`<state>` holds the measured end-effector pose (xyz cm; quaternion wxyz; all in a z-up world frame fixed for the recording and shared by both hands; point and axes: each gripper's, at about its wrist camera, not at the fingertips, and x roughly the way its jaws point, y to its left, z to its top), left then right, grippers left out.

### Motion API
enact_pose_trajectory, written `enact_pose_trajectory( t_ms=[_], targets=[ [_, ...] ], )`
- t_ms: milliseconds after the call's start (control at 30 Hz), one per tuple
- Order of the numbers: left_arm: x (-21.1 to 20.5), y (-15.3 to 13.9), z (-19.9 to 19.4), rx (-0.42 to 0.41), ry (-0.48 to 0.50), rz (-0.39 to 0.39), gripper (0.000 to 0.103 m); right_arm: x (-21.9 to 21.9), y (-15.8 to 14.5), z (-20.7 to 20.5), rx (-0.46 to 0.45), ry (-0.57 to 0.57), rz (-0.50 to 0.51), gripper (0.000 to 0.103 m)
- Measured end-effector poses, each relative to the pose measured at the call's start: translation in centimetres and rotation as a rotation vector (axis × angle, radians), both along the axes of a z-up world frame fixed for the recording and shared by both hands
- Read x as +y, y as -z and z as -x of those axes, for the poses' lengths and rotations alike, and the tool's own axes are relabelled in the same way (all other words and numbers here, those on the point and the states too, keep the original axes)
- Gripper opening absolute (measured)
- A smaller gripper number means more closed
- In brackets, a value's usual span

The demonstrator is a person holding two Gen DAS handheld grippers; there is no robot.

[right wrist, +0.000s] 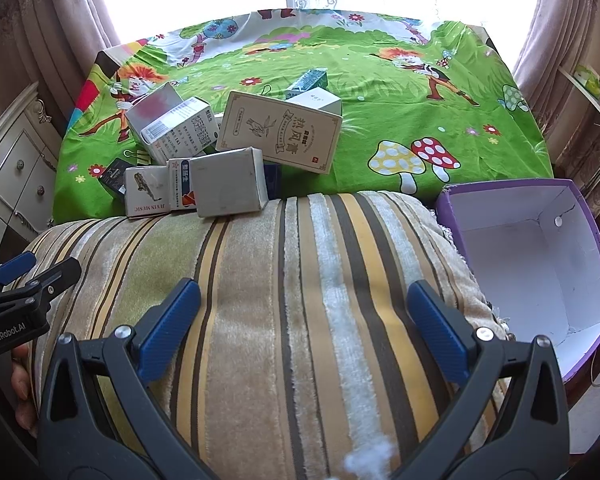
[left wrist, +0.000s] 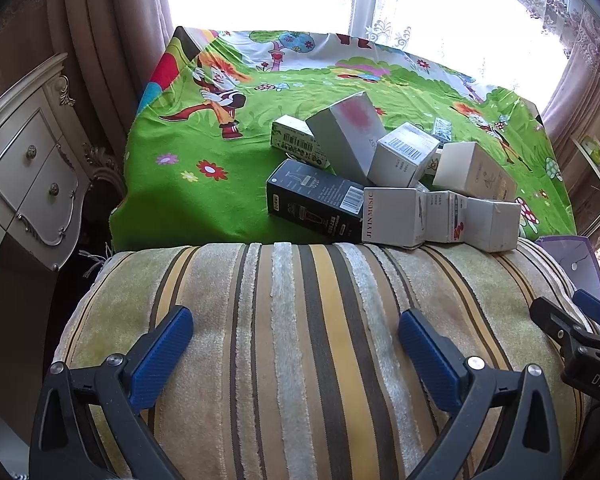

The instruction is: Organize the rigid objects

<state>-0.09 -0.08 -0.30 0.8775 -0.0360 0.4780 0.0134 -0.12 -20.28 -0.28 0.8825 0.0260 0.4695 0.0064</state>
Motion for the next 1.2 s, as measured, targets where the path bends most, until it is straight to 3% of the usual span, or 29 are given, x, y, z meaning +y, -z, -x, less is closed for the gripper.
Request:
enact_pose_trajectory(
  t_ms=[367,533,767,867,1033,1200],
  targets=[
    [0.0,-0.1,-0.1,0.000,0.000,0.000,0.103,0.3,-0.1,-0.3,0.011,-0.003,0.012,0.103],
    [0.1,-0.2,0.0,-0.006,0.001,0.010,0.103,-0.1,-0.2,-0.9,0.074,-0.040,-0.007,0.103],
    [0.8,-1.1,-0.5,-0.045,0.069,0.178,0.102,-1.5,-1.0,-1.4,0.048,-0.045,-0.143,0.103],
    [0.2,-1.2,-1.5,-0.041,0.118,0.240,0.095,-1.7,-1.3,-2.1,0.038,-0.060,-0.176,0.103],
    [-0.8,-0.9,-3.6,-0.014,0.158,0.298,0.084,-0.9,-2.2,-3.1,-0.016,-0.131,-0.088,0.103],
    [-1.0,-0.4,-5.8,0.019,0.181,0.344,0.078,-0.1,-2.1,-5.0,-0.021,-0.191,-0.096,0.103]
  ],
)
